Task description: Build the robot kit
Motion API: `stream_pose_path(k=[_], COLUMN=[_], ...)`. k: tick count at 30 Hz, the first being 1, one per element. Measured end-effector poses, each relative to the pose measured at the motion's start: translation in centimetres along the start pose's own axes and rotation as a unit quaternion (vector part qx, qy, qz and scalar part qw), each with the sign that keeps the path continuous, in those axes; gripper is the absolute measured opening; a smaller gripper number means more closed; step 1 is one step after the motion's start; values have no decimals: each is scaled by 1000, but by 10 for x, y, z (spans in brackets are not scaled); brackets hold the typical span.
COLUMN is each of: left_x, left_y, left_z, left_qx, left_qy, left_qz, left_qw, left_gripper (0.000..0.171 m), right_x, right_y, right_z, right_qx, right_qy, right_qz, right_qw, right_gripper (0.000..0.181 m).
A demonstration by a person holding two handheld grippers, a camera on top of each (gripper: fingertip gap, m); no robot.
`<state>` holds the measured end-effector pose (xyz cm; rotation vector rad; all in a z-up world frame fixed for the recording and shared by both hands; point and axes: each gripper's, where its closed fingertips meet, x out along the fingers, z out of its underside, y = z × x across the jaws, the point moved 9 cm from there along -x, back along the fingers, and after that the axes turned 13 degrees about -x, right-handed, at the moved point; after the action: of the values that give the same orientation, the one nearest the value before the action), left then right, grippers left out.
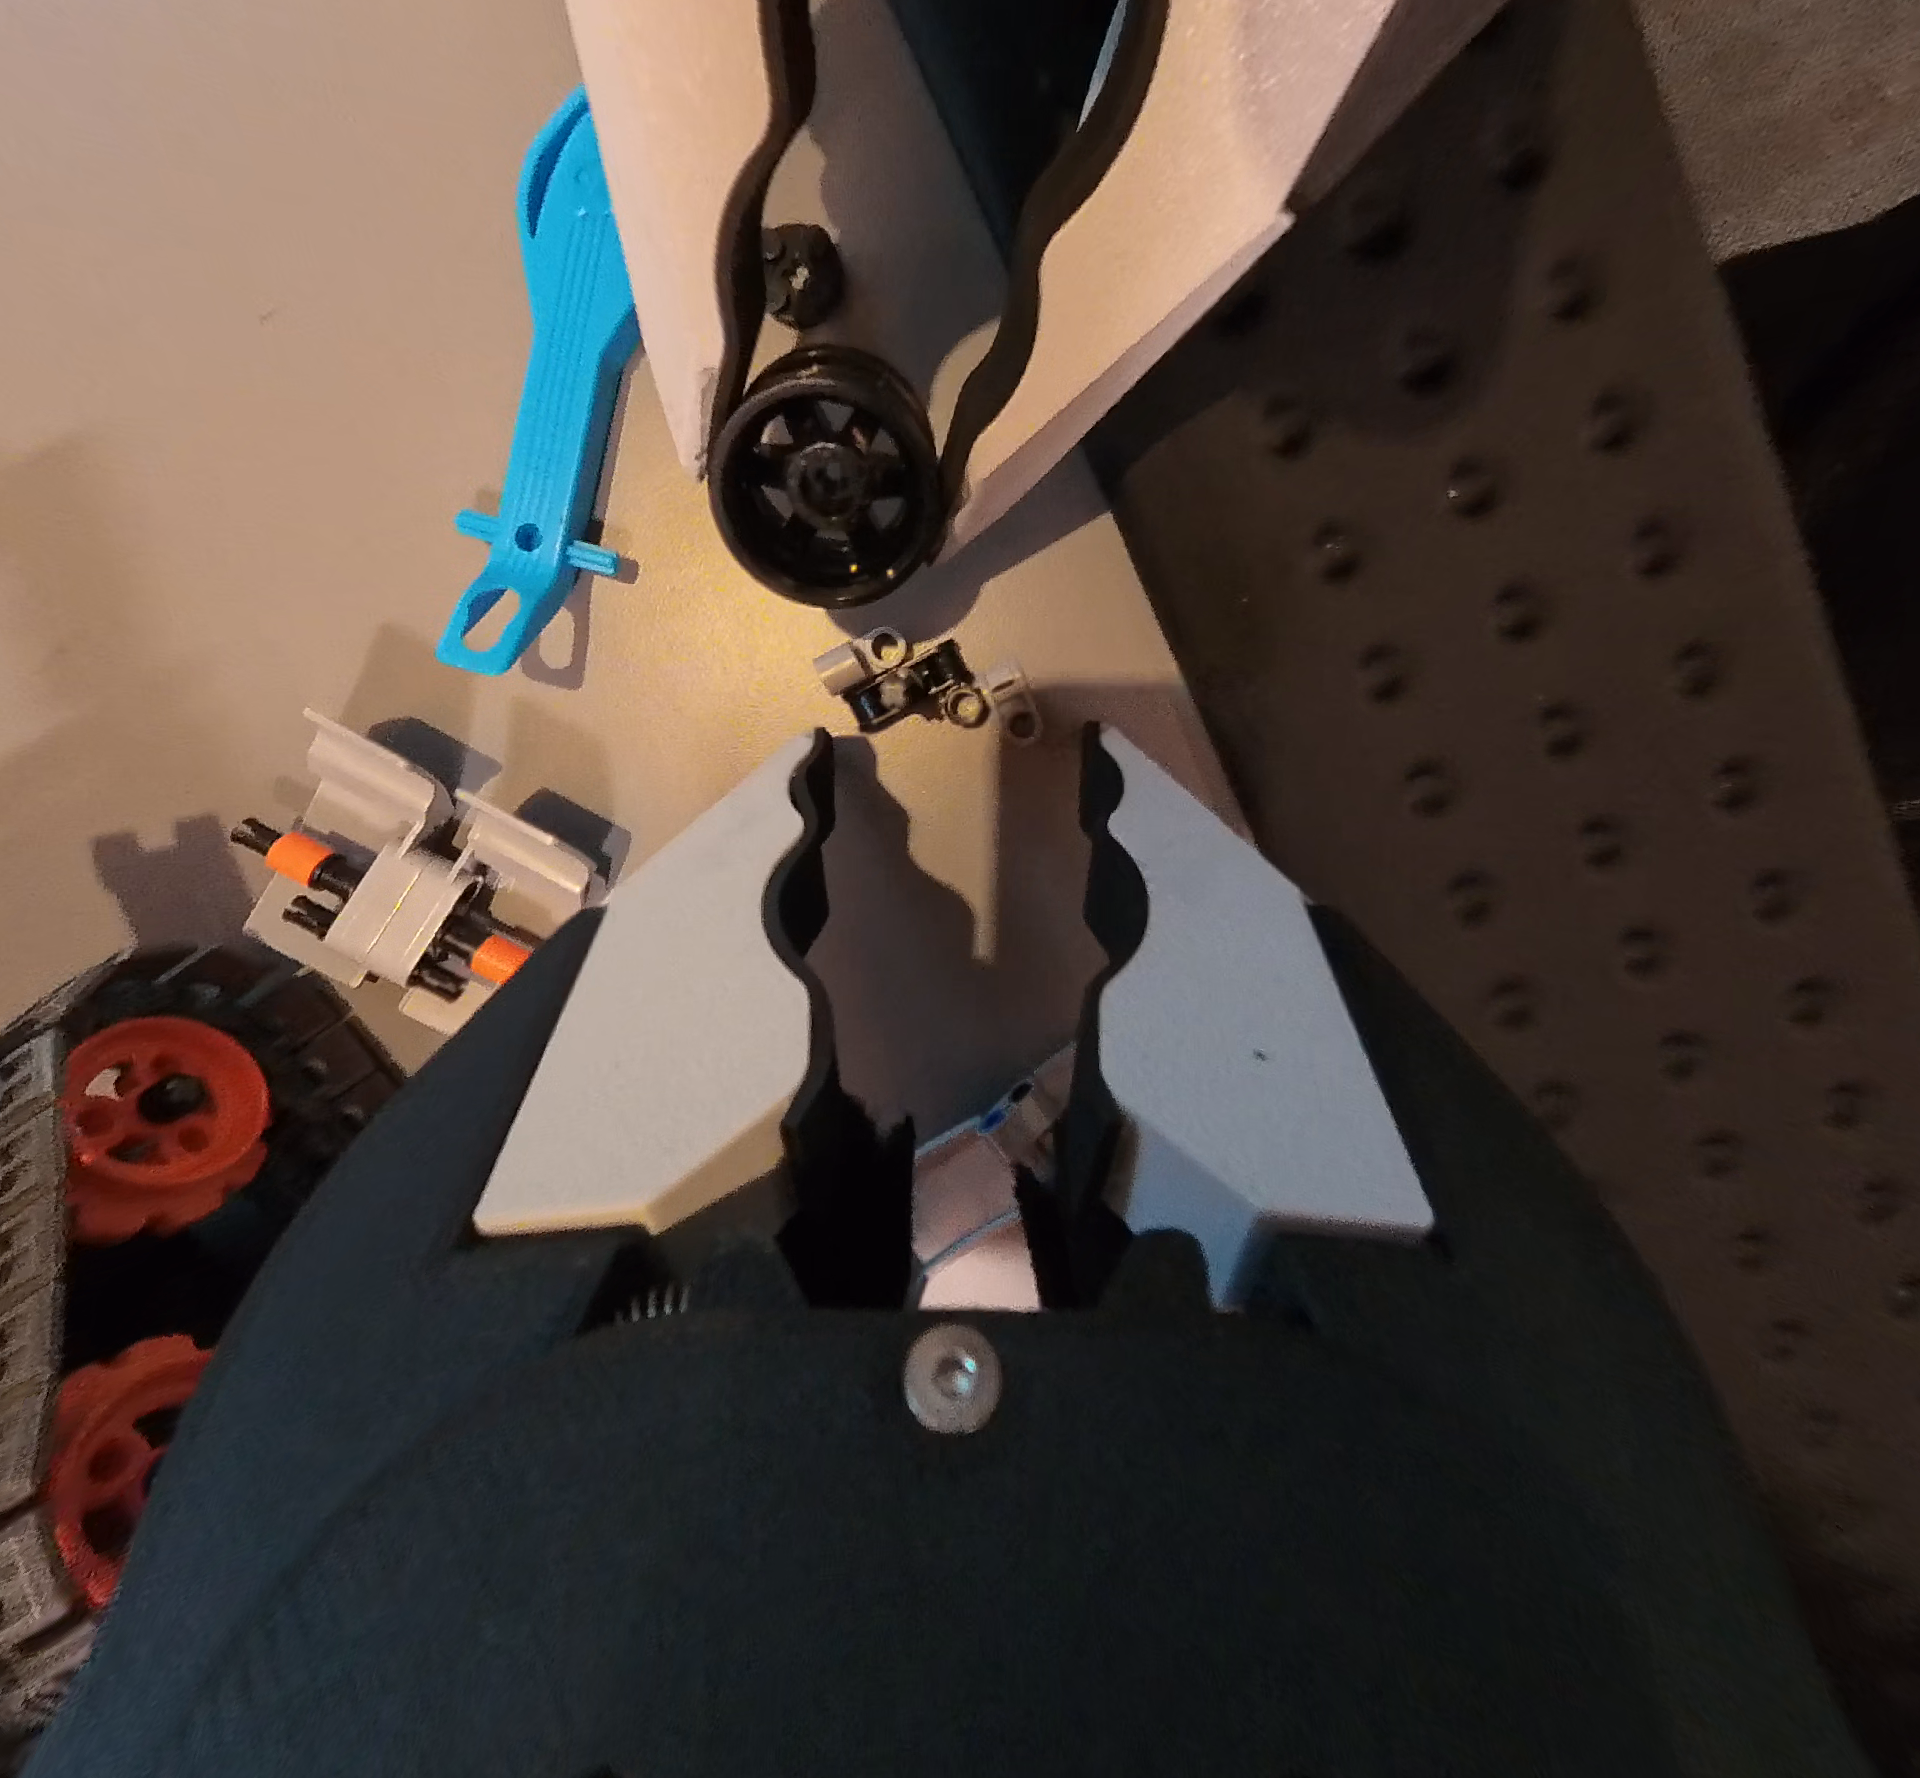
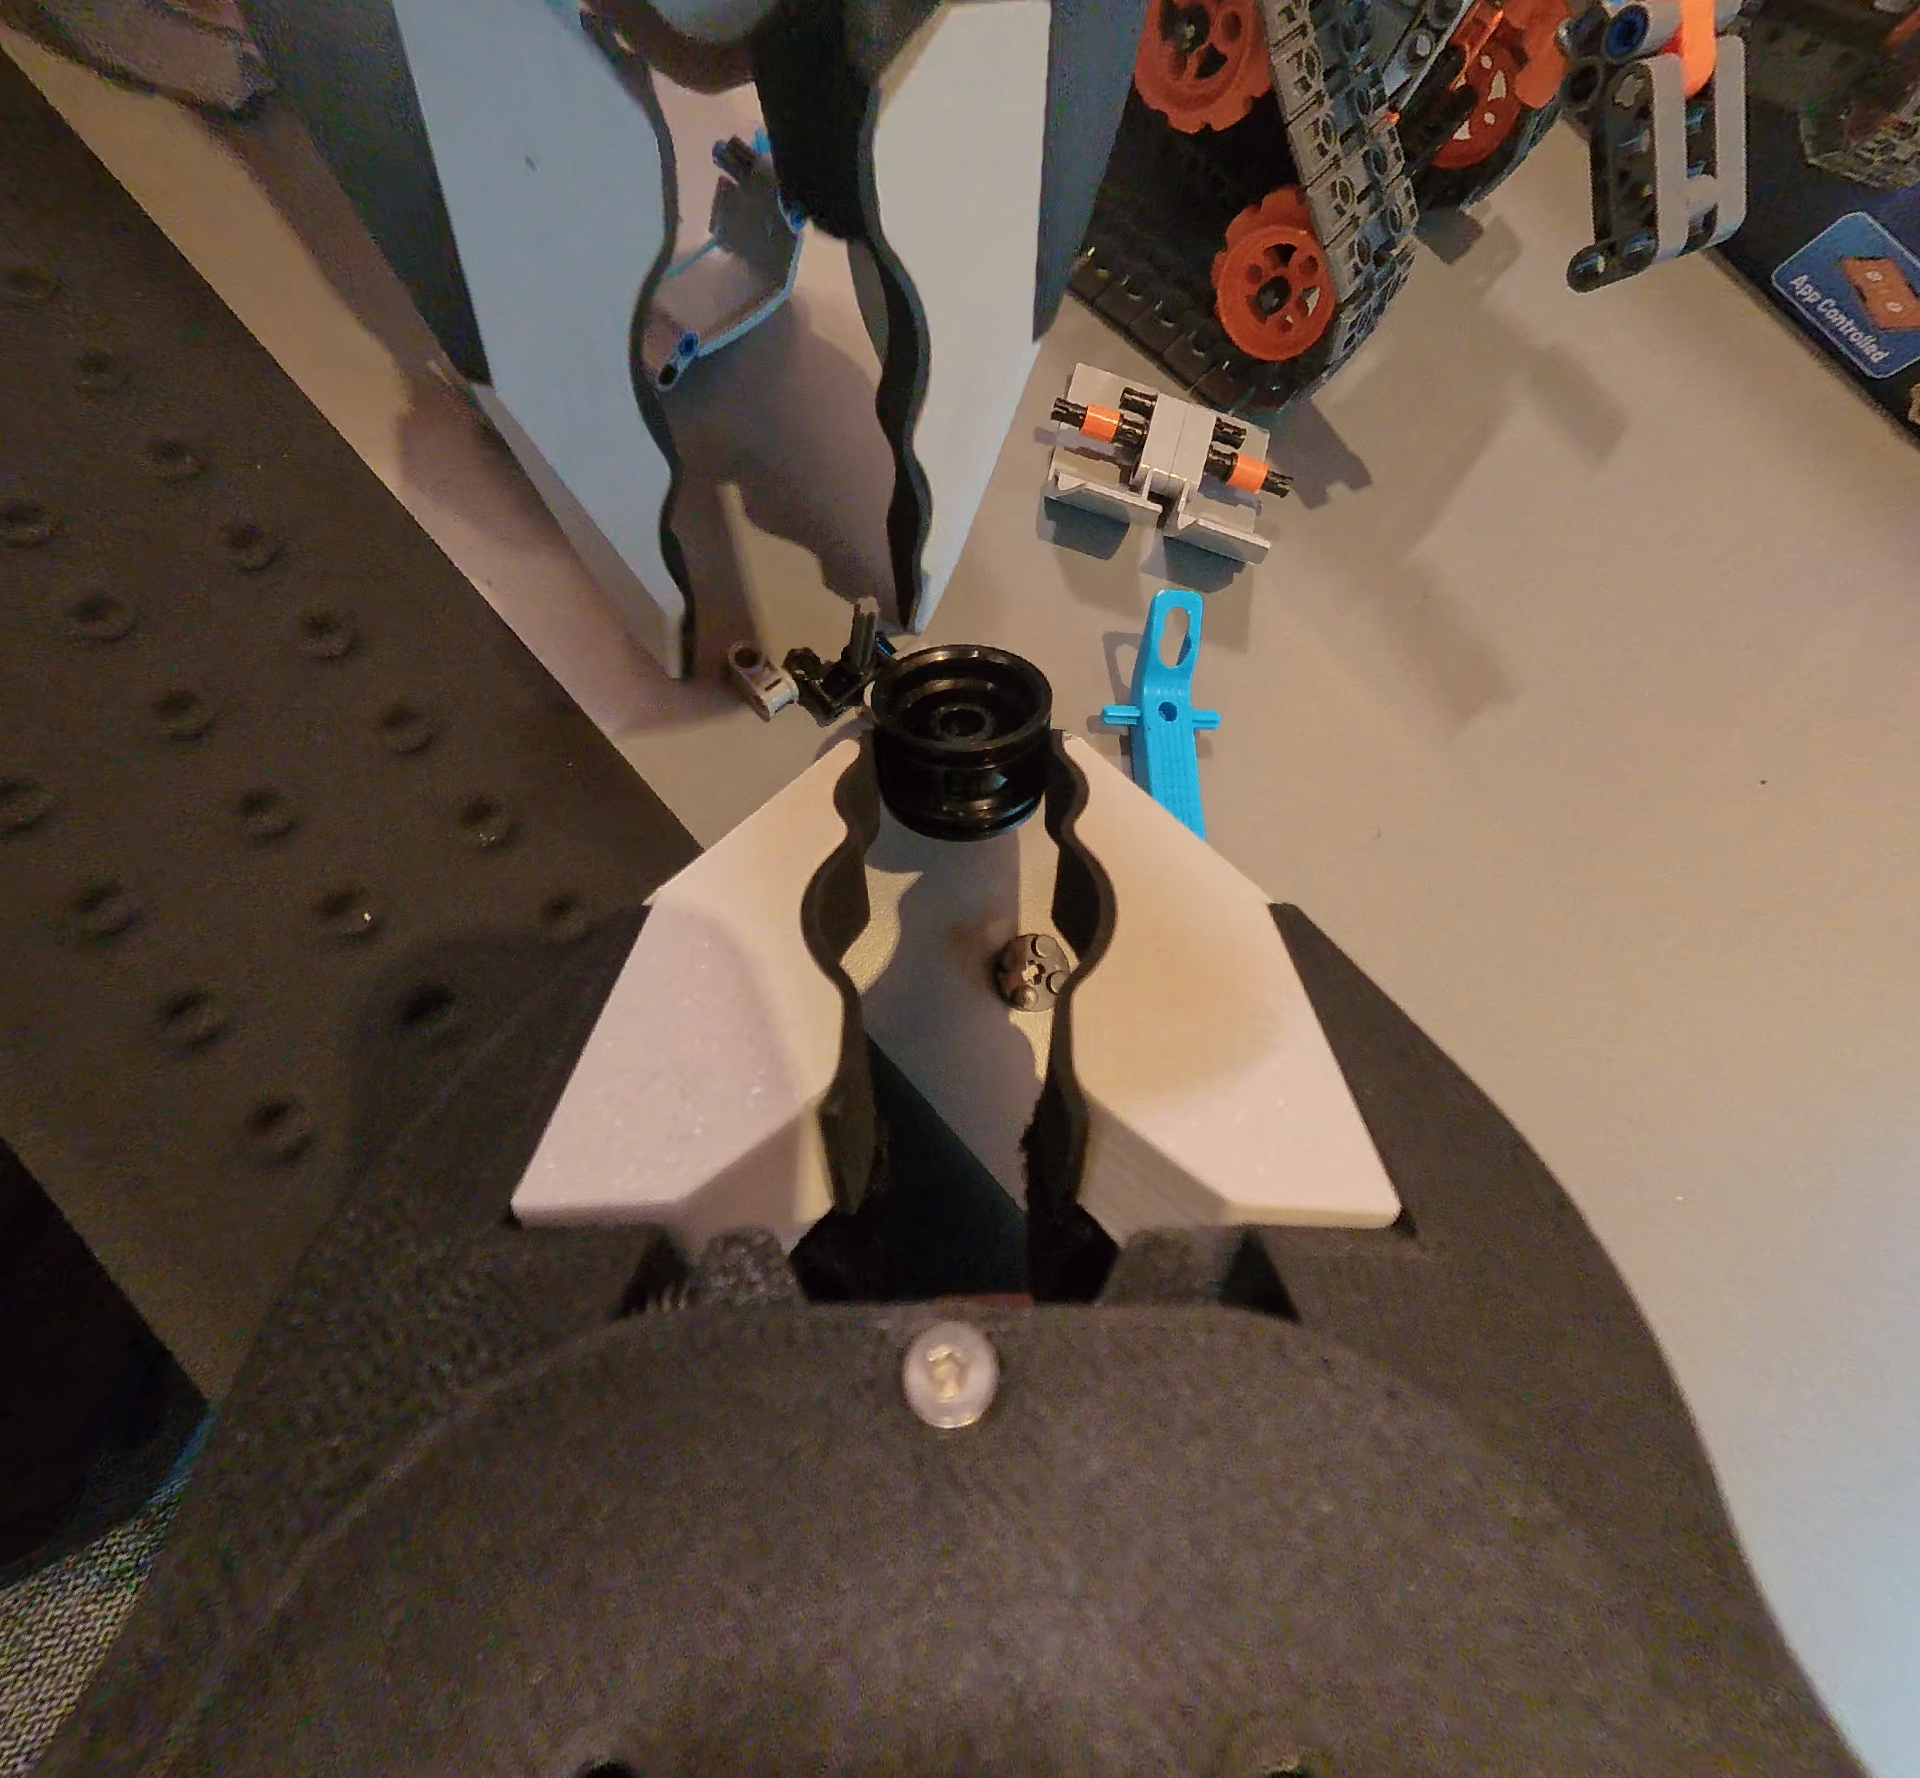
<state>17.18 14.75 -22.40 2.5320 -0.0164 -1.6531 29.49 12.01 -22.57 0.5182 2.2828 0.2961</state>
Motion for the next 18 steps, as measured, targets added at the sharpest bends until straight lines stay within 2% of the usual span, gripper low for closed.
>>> stream_pose_path(k=[6, 13, 18], left_x=[-2, -11, -11], left_y=[-7, -26, -18], left_z=[2, 10, 10], left_qx=[5, 0, 2], left_qy=[0, -20, 0], left_qz=[-18, -101, -46], left_qw=[1000, 995, 999], left_gripper=[25, 22, 25], right_x=[0, -1, -3], right_y=[0, 0, 3], right_z=[0, 0, 2], right_qx=[0, 2, 11], right_qy=[2, 4, 10], right_qz=[2, 5, 14], right_qw=[1000, 1000, 1000], right_gripper=[29, 29, 29])
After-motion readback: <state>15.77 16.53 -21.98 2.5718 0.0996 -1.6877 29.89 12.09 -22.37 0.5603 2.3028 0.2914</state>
